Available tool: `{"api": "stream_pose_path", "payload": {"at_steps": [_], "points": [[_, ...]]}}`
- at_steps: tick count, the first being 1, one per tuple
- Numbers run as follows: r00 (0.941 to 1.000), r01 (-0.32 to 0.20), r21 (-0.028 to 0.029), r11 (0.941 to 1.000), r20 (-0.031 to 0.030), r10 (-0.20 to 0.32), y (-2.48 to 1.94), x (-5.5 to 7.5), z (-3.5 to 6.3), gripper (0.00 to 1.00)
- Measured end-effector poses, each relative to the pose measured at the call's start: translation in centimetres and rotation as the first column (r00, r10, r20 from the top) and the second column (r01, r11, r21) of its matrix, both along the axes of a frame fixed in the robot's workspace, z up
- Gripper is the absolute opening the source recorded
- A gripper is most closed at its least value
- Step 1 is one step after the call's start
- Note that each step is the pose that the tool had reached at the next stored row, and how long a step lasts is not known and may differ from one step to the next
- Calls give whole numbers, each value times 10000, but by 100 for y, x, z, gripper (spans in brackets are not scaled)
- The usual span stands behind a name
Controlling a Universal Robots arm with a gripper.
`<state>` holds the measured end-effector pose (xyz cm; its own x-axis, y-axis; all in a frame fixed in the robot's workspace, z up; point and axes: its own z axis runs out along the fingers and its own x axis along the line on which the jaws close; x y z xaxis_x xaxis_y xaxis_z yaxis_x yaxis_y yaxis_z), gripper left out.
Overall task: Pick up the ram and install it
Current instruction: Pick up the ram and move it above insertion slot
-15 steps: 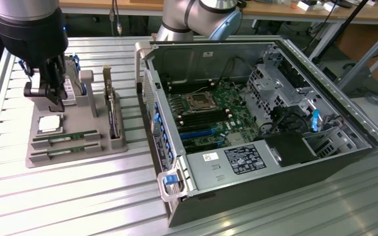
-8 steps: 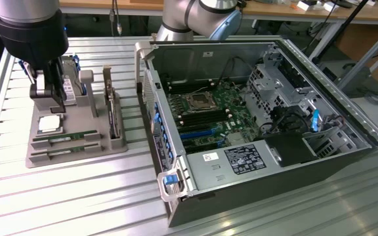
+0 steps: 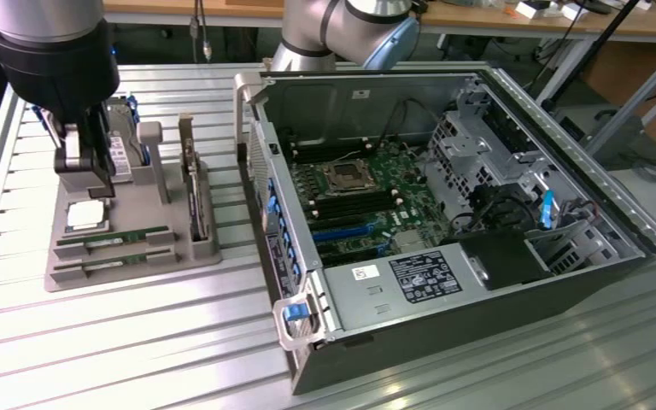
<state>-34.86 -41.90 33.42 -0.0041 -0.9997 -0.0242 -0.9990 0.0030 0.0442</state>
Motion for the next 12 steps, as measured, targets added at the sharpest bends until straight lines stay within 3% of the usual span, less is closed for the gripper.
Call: {"api": "stream_pose_path", "payload": {"at_steps": [12], "points": [[10000,0,0,10000,0,0,0,0,-45,36]]}}
